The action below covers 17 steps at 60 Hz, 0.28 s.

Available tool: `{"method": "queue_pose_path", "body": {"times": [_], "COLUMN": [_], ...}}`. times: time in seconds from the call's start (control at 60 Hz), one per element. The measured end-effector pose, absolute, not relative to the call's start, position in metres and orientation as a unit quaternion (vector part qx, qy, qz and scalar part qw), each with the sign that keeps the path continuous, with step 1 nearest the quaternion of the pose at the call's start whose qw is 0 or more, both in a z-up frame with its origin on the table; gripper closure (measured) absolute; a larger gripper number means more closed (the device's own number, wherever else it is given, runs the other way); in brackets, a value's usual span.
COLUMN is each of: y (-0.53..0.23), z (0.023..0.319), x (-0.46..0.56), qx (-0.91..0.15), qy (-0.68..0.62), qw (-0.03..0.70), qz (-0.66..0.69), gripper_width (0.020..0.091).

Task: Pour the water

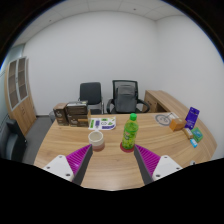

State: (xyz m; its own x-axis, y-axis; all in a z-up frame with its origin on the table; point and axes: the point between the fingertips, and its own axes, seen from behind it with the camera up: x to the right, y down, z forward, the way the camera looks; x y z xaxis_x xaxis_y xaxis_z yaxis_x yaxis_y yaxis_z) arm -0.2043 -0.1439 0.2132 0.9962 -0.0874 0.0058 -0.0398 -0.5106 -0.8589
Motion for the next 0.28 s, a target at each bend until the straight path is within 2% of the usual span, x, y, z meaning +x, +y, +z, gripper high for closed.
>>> {"method": "queue_pose_path", "body": {"times": [0.15,0.283], "y": [-0.156,-0.174], "z": [0.239,0.242], "x": [-0.215,-0.215], "qx": [-0.855,-0.857], "qy": [0.067,0.083], "qw": [0.514,0.508], "qz": [-0.027,-0.037], "gripper_width": [0.0247,0.0250]}}
